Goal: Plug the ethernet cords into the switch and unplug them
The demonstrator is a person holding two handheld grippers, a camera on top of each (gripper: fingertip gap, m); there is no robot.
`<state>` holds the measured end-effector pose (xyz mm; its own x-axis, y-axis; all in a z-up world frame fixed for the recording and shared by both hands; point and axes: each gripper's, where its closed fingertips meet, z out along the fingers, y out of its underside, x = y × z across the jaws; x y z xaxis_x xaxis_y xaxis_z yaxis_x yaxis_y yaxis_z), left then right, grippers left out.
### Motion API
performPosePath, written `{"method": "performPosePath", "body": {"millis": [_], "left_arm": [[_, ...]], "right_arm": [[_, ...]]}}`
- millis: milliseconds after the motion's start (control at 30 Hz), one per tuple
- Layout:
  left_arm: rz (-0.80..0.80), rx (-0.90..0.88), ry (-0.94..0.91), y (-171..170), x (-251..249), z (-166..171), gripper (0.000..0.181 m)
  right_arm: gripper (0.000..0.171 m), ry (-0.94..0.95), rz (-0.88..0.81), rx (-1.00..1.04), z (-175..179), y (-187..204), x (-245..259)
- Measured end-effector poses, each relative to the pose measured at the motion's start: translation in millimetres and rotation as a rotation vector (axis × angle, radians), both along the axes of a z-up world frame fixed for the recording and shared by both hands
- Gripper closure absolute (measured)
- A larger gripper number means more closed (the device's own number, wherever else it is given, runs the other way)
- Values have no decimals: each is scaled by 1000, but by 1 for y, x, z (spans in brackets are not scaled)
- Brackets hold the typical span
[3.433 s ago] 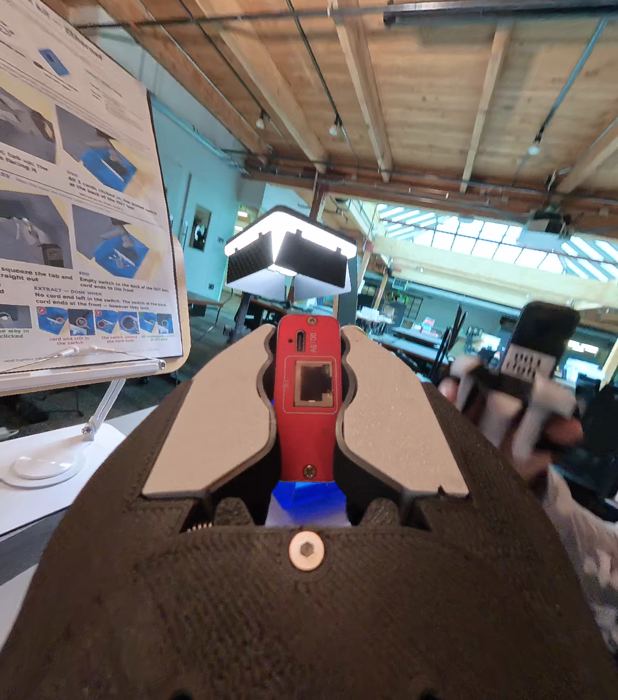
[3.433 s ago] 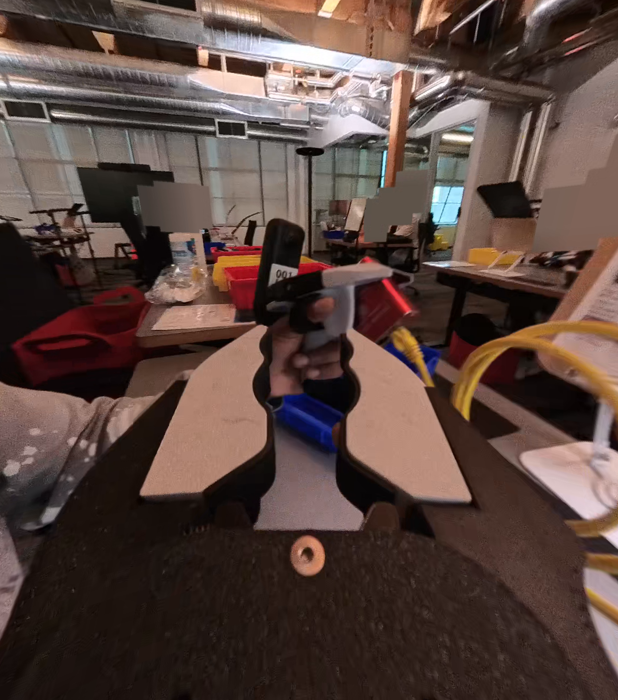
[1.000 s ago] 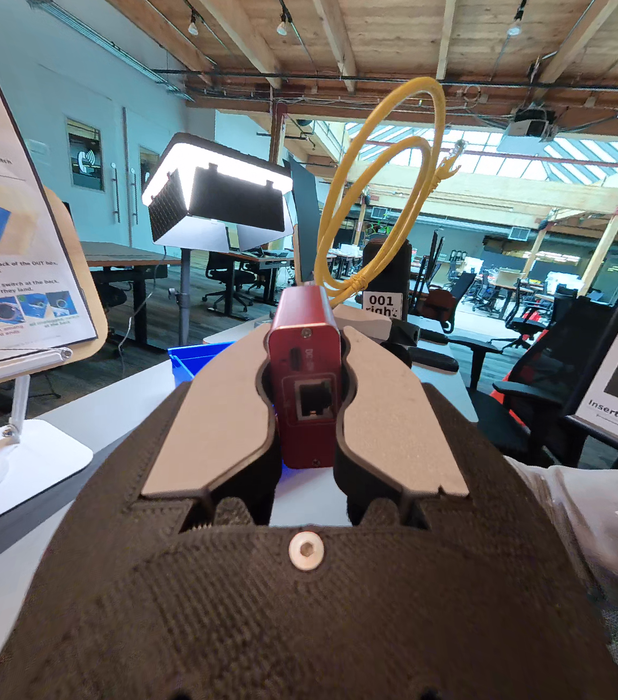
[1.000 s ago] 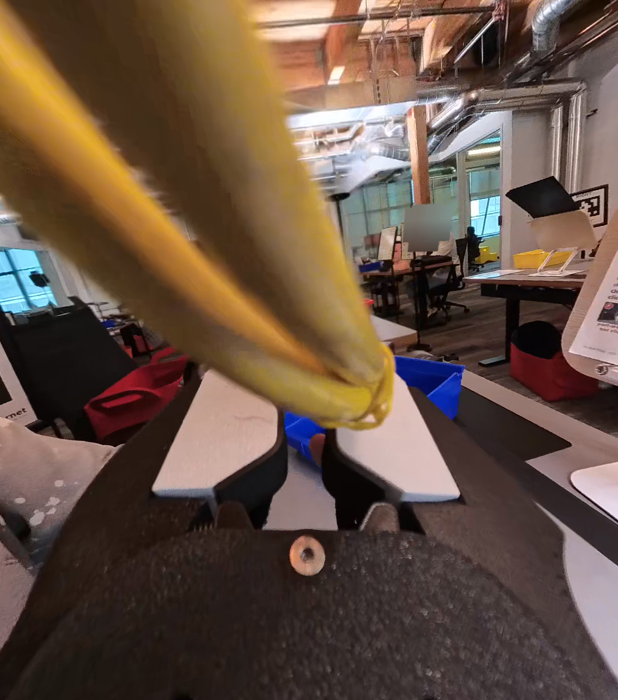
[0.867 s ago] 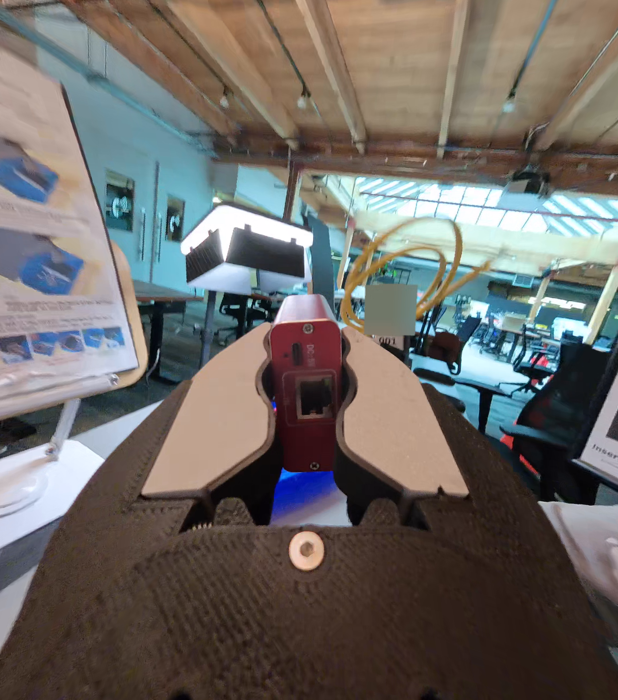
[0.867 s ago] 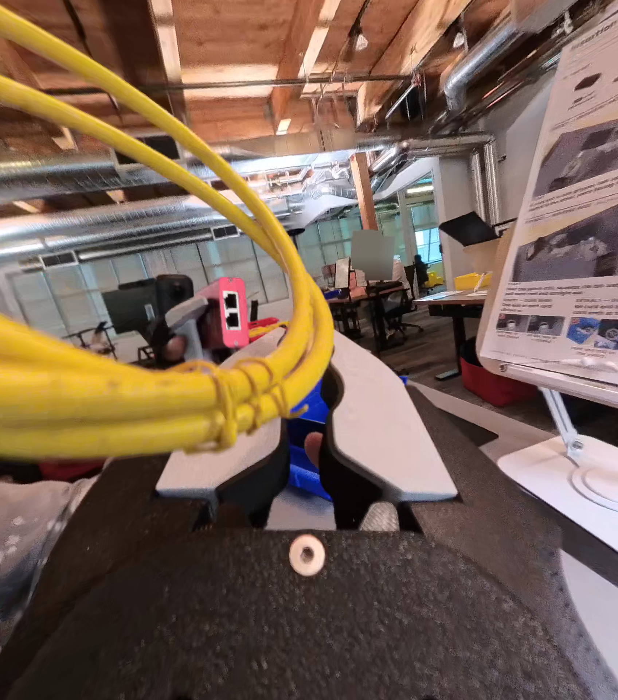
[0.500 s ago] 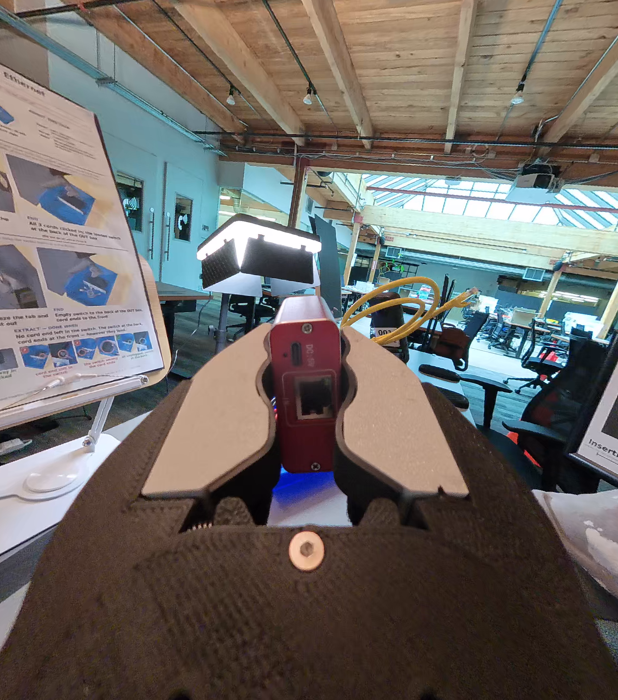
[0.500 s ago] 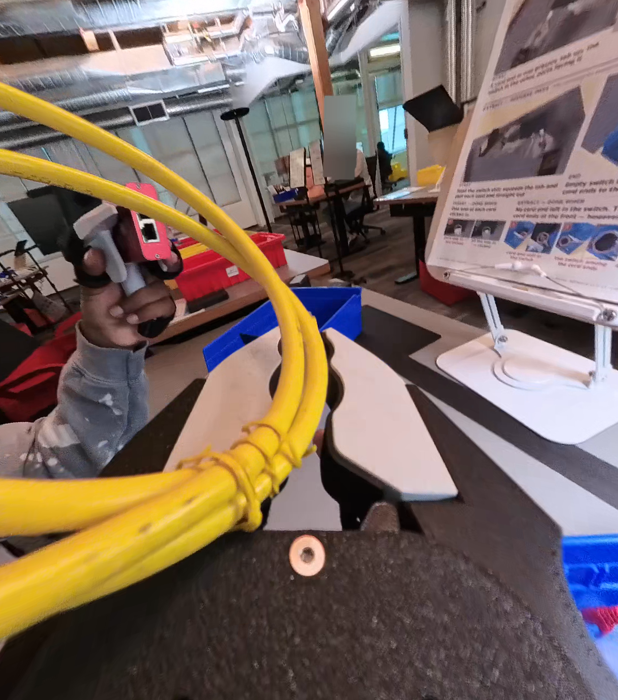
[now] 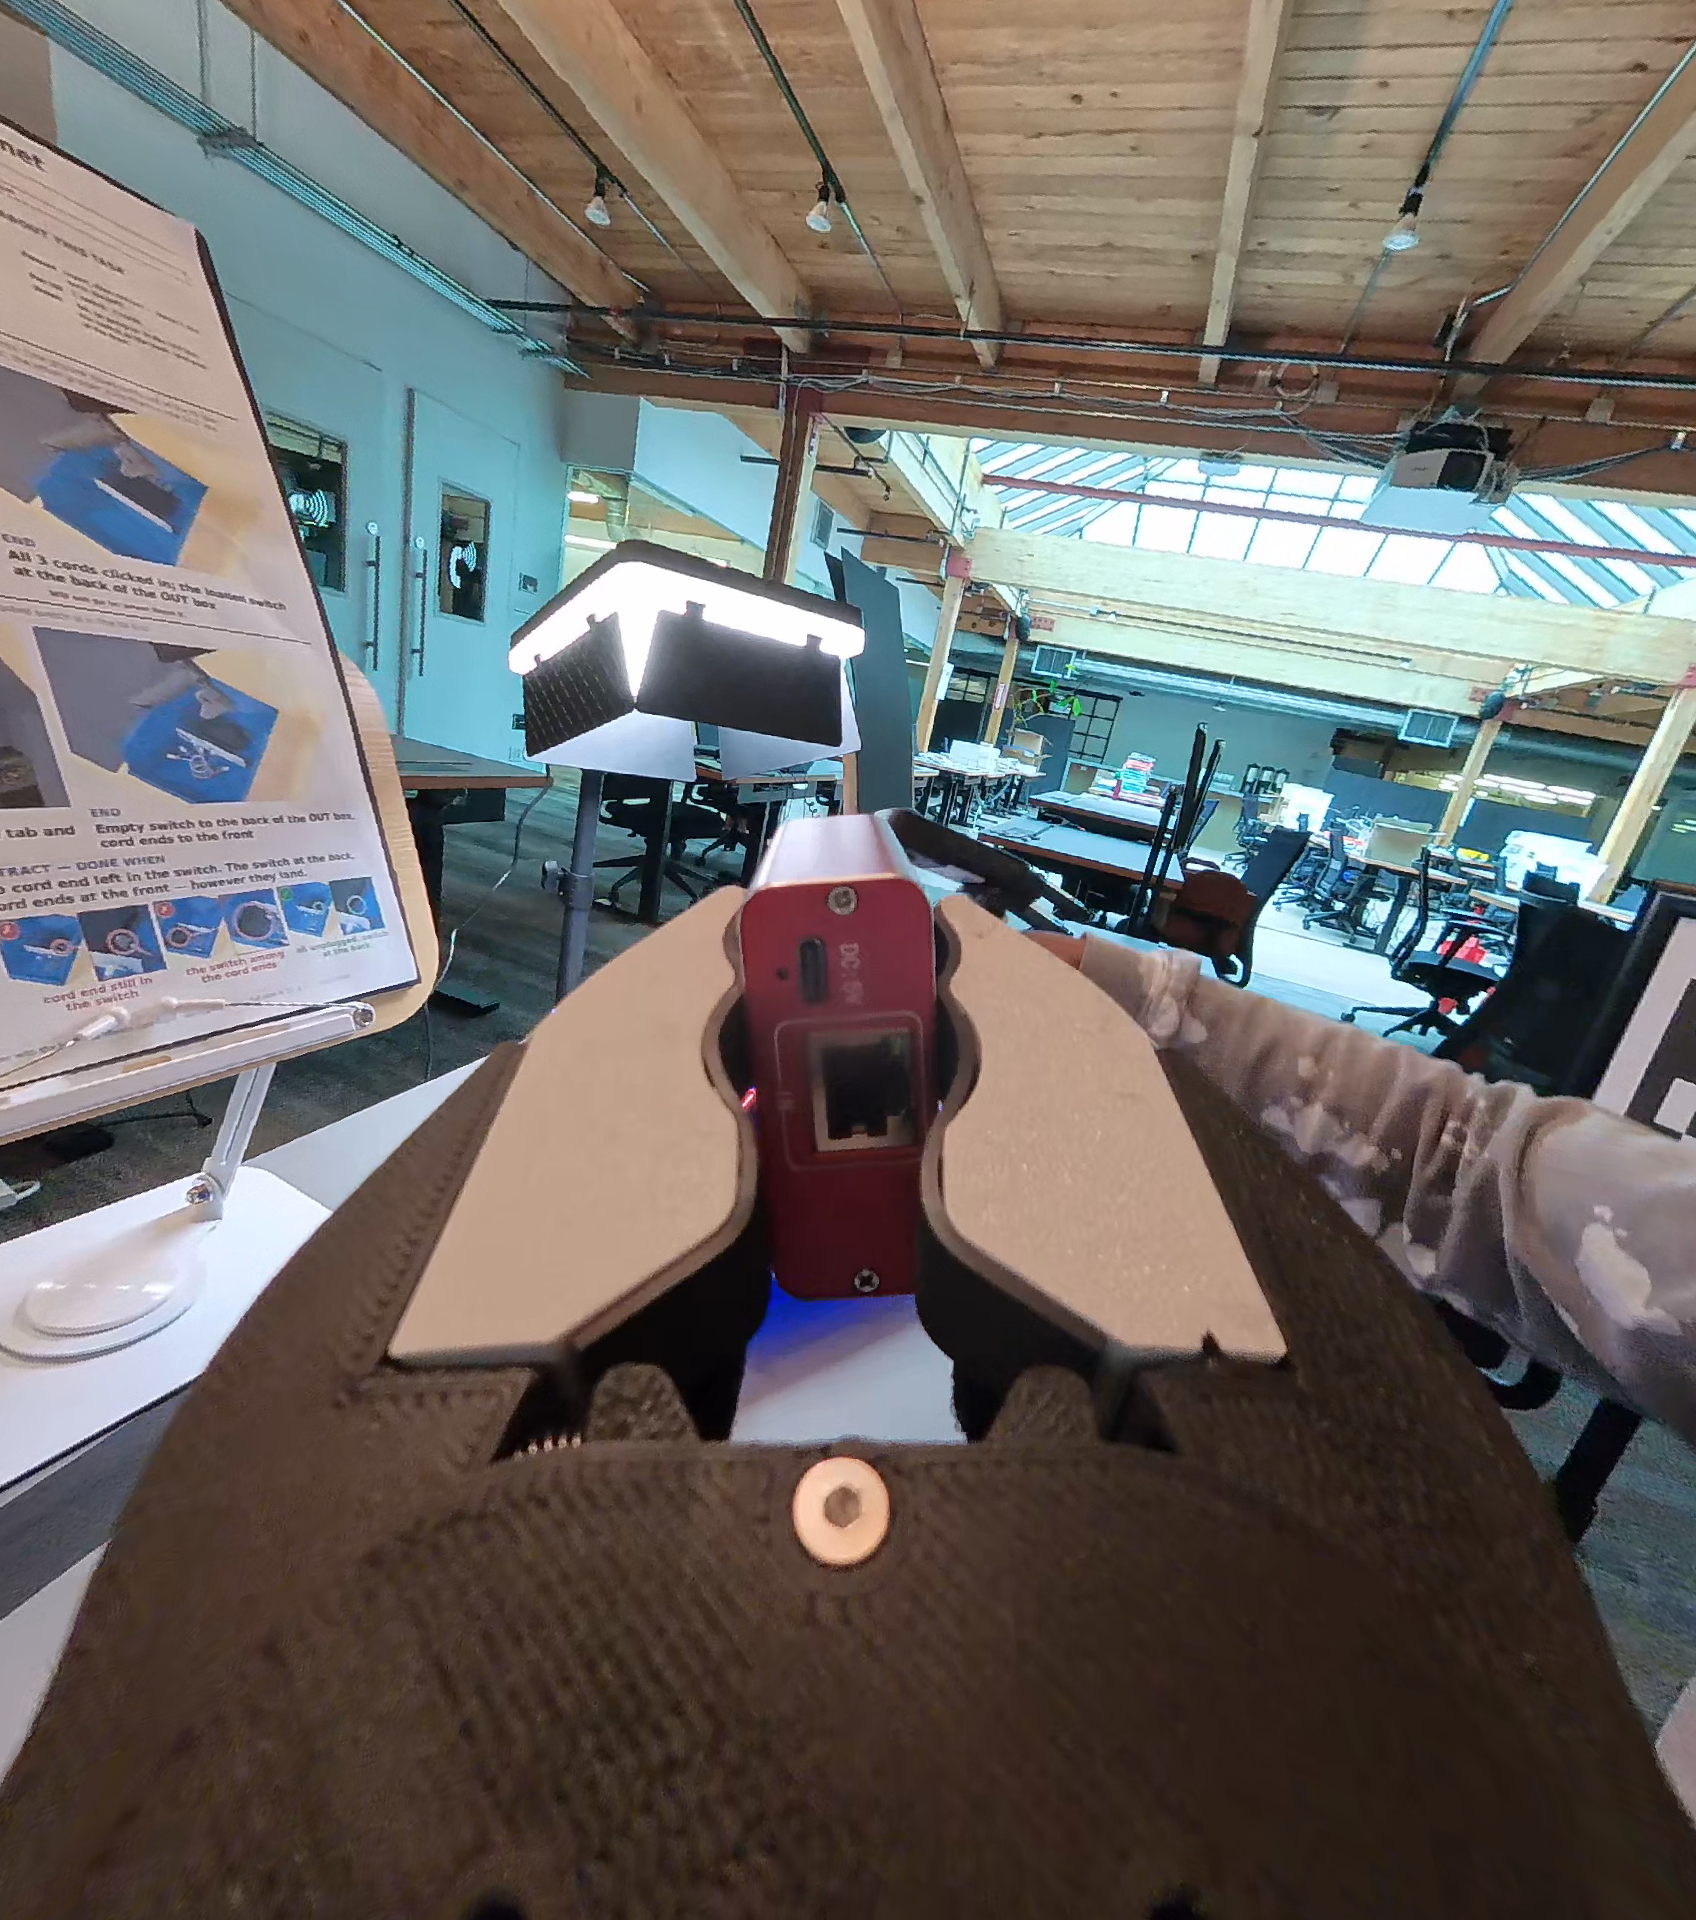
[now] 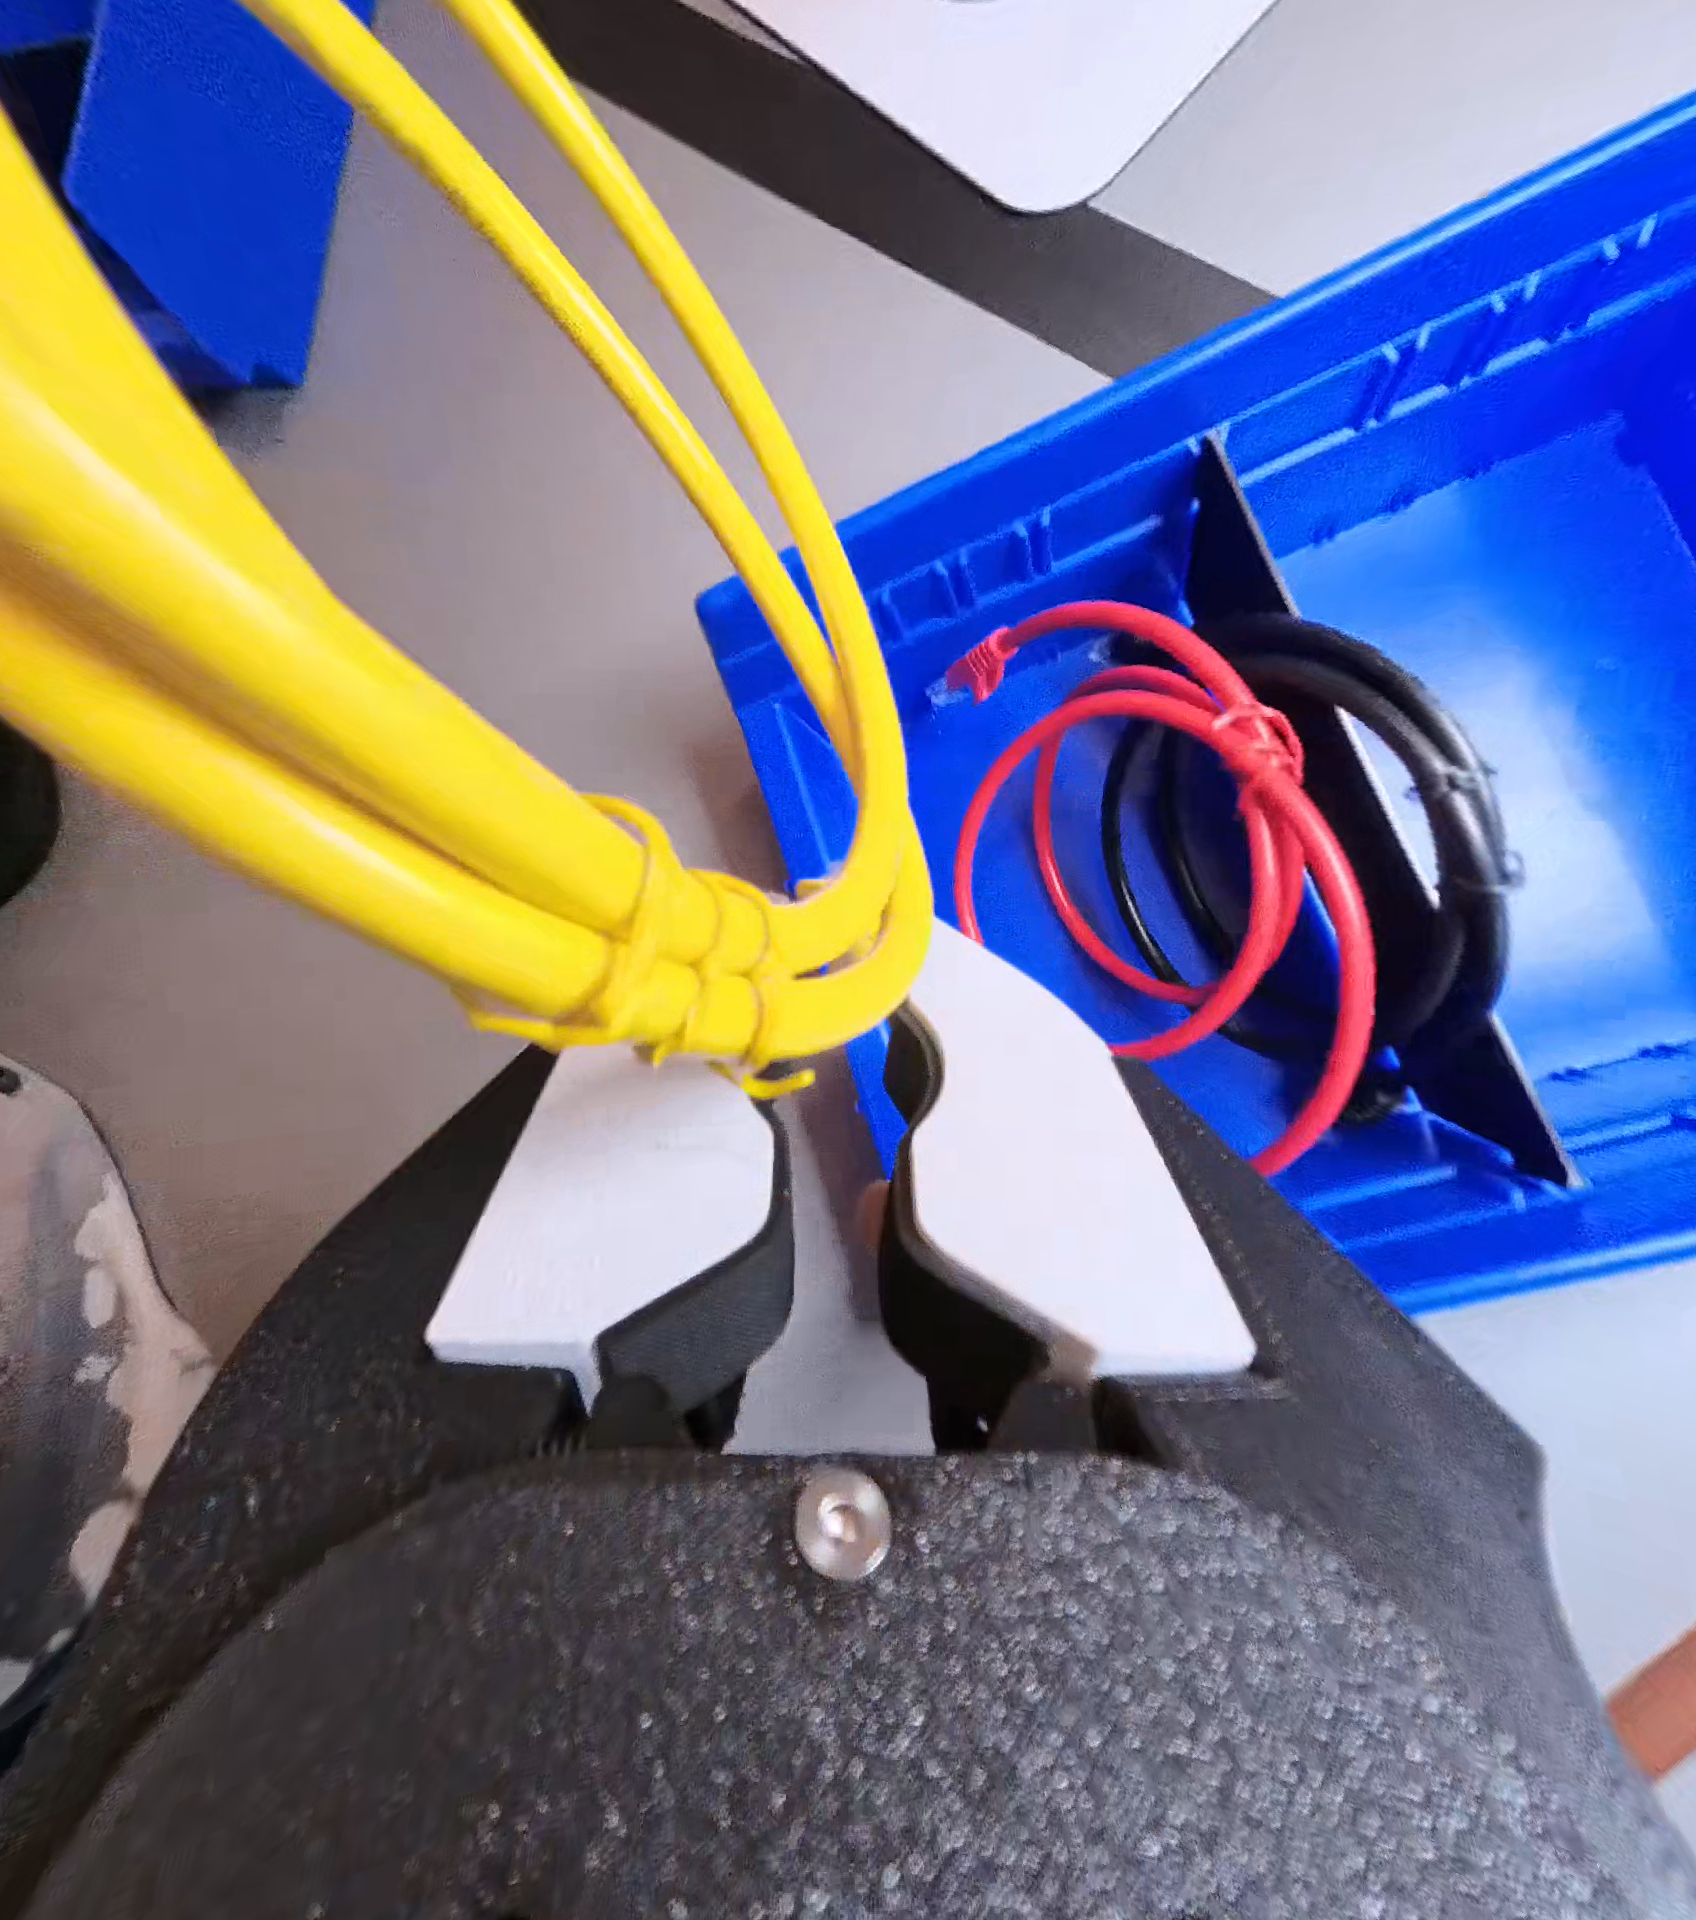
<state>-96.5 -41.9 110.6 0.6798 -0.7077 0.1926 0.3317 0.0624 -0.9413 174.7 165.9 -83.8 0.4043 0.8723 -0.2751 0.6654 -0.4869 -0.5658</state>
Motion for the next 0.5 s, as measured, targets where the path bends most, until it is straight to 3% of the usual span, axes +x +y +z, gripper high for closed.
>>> {"method": "performPosePath", "body": {"millis": [300,500], "left_arm": [[-29,-9,-15,2,2,-2,151],[-44,-7,18,3,12,-5,152]], "right_arm": [[158,-396,31,-156,-19,-8,82],[158,-668,27,-233,-37,3,102]]}}
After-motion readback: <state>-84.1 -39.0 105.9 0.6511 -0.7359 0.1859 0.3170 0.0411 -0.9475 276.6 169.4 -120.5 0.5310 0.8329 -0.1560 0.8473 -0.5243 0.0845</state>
